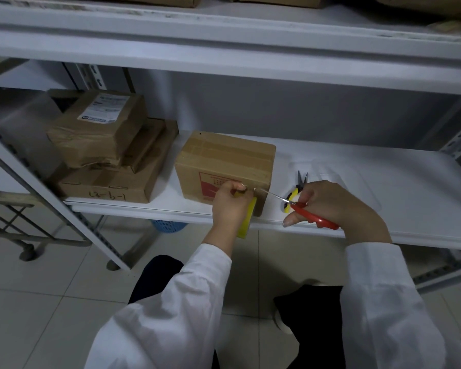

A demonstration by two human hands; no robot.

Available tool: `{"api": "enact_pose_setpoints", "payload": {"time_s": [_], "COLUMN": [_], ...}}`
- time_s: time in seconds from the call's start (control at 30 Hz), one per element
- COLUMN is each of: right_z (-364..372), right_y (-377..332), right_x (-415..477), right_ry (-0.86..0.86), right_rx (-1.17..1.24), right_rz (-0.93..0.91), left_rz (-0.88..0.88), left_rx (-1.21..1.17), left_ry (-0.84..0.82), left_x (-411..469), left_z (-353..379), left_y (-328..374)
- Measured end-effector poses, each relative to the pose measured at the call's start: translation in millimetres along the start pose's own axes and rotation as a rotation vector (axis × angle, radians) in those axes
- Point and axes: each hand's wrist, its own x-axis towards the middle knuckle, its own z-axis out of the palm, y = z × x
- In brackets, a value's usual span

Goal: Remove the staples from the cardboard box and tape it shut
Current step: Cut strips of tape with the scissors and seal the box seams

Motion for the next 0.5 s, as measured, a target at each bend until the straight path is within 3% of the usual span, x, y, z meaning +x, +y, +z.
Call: {"api": "enact_pose_setpoints", "payload": {"time_s": [0.07, 0.13, 0.3, 0.5], "right_z": [-6, -6, 23, 50], "right_y": [-1, -8, -34, -46], "right_x": [-5, -3, 26, 52], "right_ry": [0.090, 0.289, 0.653, 0.604], "right_rx": [0.124, 0.263, 0.324, 0.082], "right_rz": [0.001, -0.011, -0.080, -0.235], "left_rz": [-0.002, -0.002, -0.022, -0.005], "left_rx": [-0.004, -0.003, -0.010, -0.011], "left_ry": [0.000, 0.001, 0.008, -0.010], "left_x": [0, -1, -1, -1], "left_z": [0, 1, 2, 2], "left_y": [0, 0, 1, 1]}}
